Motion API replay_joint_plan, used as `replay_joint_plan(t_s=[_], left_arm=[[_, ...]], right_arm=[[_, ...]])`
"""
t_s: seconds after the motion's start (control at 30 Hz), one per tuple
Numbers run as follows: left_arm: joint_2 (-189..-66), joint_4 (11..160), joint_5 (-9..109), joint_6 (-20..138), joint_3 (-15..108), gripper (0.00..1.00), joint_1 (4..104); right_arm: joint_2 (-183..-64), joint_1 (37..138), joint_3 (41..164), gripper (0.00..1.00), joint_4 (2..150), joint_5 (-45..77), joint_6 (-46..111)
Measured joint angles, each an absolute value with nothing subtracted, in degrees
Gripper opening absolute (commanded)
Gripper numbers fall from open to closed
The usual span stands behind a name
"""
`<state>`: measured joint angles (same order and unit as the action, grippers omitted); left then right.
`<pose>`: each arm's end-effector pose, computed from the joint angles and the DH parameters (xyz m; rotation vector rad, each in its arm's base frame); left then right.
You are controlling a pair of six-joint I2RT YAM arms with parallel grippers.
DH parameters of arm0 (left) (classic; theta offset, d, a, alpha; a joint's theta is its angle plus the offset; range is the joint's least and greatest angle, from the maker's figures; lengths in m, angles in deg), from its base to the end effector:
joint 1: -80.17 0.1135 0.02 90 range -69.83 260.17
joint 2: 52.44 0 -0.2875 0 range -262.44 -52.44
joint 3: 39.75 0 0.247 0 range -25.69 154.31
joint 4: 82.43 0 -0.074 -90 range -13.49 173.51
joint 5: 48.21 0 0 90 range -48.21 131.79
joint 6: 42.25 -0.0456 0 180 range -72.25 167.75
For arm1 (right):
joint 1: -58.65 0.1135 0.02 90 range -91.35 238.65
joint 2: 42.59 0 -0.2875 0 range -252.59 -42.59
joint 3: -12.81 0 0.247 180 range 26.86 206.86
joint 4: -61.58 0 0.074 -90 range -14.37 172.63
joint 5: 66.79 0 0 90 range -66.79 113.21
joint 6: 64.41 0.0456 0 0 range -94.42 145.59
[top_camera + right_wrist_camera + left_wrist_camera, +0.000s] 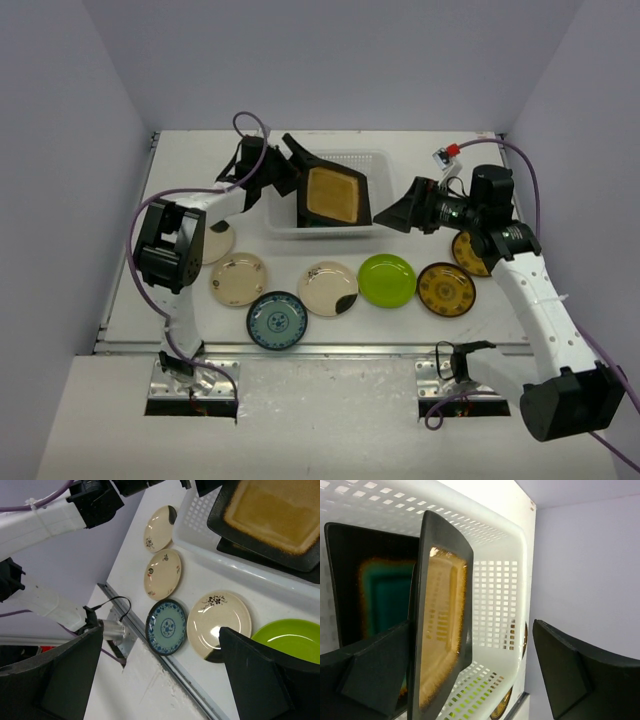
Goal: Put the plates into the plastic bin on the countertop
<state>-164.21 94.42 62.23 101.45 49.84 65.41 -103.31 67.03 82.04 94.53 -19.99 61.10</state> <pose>0.4416 -0.1328 0.2373 -0.4860 2.1118 -1.0876 0.2144 0.0631 0.3565 -0.0269 2.0882 1.2302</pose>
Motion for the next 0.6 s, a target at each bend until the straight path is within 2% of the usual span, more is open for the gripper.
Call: replay_joint_plan(t_s=[0.27,0.6], left_arm=[[-162.05,78.06,55.62,95.22,52.6,1.0,64.99],[-160.9,74.34,55.37,90.87,58.42,1.0,64.51]], right_arm=[[-106.94,67.03,82.94,0.99,97.88,-16.23,59.2],[-108.07,67.03,83.19,0.99,100.25,-13.2,57.83]])
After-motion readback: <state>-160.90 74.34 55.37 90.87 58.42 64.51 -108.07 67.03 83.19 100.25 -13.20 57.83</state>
